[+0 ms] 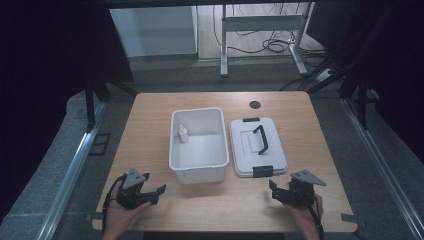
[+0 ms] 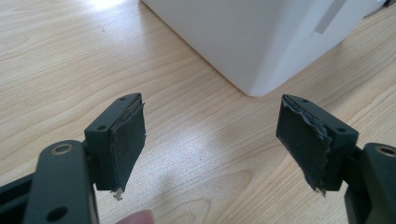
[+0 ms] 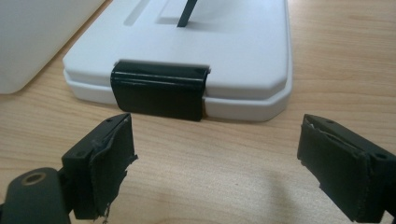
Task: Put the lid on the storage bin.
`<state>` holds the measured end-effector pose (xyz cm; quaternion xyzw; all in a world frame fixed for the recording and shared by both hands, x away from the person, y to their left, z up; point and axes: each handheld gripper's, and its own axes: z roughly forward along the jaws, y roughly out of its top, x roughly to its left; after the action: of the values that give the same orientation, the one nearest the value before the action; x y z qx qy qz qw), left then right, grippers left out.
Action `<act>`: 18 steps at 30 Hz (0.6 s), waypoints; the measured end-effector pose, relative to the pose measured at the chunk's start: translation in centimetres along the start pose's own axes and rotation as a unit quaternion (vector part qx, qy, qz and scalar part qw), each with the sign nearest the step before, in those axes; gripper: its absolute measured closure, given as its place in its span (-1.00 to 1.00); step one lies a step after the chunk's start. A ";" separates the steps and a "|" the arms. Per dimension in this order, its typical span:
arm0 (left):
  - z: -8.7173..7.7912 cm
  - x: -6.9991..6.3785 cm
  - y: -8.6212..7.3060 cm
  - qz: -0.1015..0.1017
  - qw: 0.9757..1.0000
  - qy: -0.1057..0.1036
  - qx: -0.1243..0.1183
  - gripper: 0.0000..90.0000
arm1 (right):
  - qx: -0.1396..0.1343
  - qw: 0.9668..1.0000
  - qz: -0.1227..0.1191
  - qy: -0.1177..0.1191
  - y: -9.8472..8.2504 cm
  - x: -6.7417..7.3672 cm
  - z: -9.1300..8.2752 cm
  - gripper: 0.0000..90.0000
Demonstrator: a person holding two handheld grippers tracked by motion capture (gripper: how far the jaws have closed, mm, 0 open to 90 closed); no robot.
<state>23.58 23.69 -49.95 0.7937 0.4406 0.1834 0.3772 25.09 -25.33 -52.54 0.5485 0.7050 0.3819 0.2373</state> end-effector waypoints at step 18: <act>0.1 0.0 -0.1 0.001 1.000 0.000 0.003 -0.47 | 0.005 1.000 0.002 -0.019 0.0 0.5 0.4 -0.67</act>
<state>23.61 23.61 -50.09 0.7952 0.4401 0.1825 0.3750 25.21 -24.73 -52.70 0.5579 0.7015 0.3683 0.2472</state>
